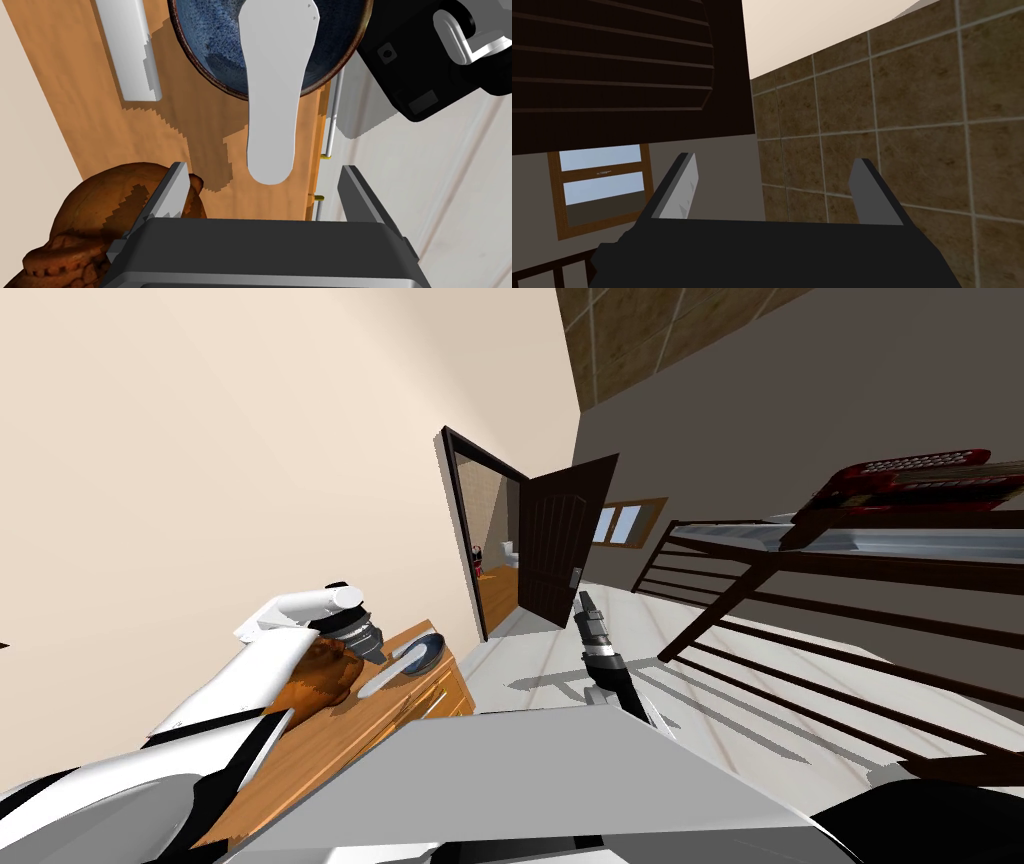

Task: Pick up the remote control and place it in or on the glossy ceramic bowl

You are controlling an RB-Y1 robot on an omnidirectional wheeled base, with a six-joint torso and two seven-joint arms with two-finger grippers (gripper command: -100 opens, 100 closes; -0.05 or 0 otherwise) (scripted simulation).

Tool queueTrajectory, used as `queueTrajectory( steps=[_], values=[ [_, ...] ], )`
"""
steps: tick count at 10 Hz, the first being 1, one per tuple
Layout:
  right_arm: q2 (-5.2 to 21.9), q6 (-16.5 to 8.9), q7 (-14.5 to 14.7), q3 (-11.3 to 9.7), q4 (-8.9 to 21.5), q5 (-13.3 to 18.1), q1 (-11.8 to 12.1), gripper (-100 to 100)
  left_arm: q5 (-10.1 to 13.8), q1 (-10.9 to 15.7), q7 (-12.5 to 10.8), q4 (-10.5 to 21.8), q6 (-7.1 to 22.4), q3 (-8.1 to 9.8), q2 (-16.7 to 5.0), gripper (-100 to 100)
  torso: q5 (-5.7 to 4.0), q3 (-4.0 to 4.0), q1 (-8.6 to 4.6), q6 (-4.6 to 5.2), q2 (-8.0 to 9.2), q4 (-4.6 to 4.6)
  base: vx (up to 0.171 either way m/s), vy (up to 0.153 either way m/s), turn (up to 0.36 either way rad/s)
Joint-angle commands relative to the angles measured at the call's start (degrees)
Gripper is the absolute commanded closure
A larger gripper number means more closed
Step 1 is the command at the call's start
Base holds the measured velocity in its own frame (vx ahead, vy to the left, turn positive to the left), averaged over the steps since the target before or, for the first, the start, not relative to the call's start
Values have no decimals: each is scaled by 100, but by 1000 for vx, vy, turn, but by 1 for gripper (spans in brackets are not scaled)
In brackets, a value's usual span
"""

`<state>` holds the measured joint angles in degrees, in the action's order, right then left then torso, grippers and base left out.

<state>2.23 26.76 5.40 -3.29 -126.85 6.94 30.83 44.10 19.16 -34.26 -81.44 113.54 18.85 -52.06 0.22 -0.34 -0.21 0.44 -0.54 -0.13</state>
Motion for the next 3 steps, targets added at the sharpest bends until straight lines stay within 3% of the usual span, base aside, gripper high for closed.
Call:
queueTrajectory(
  steps=[1, 3],
  values=[
    [0, 0, 0, 0, 0, 0, 0, 0, 0, 0, 0, 0, 0, 0, 0, 0, 0, 0, 0, 0, 0, 0, 0, 0, 0],
    [0, 0, 0, 0, 0, 0, 0, 0, 0, 0, 0, 0, 0, 0, 0, 0, 0, 0, 0, 0, 0, 0, 0, 0, 0]
  ],
)
